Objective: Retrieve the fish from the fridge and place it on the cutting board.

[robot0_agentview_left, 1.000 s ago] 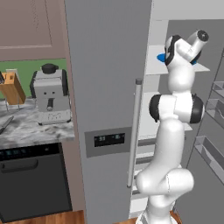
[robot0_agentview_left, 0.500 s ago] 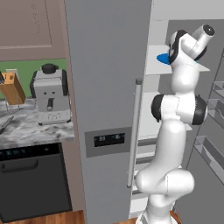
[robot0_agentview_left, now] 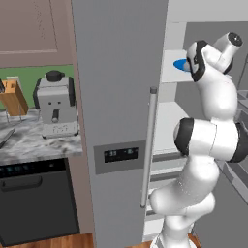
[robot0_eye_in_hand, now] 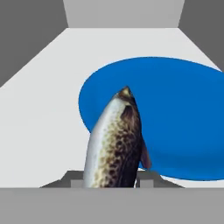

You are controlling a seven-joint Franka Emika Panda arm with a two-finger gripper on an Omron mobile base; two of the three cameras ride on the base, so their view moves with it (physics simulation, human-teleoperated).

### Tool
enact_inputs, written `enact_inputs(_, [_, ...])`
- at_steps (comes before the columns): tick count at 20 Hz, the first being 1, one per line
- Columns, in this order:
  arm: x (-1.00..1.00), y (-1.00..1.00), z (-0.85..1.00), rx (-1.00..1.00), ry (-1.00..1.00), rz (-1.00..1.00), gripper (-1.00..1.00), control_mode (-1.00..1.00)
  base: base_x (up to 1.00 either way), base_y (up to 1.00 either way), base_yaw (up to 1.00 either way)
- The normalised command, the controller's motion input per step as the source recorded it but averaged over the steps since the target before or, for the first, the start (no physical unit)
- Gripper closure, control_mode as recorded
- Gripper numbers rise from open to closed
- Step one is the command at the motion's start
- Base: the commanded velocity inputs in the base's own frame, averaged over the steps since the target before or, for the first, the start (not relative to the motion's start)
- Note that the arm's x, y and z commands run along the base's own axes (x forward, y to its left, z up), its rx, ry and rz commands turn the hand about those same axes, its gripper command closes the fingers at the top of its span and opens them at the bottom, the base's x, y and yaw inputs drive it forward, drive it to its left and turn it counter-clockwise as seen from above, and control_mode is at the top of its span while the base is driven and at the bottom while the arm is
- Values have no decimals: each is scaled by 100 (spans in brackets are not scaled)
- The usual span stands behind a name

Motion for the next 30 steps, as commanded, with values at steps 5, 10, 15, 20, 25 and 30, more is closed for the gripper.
enact_inputs(5, [-100, 15, 43, -3, -11, 0, 100, -100, 0, 0, 0])
enact_inputs(10, [-100, 0, 55, -1, -11, 0, 100, -100, 0, 0, 0])
enact_inputs(15, [-99, 13, 22, 0, -2, 0, 100, -100, 0, 0, 0])
enact_inputs(20, [-69, 33, -5, -1, 0, 2, 100, -100, 0, 0, 0])
enact_inputs(25, [-31, 27, -27, -1, 2, 2, 100, -100, 0, 0, 0])
enact_inputs(30, [-6, 1, -3, 0, 0, 0, 100, -100, 0, 0, 0])
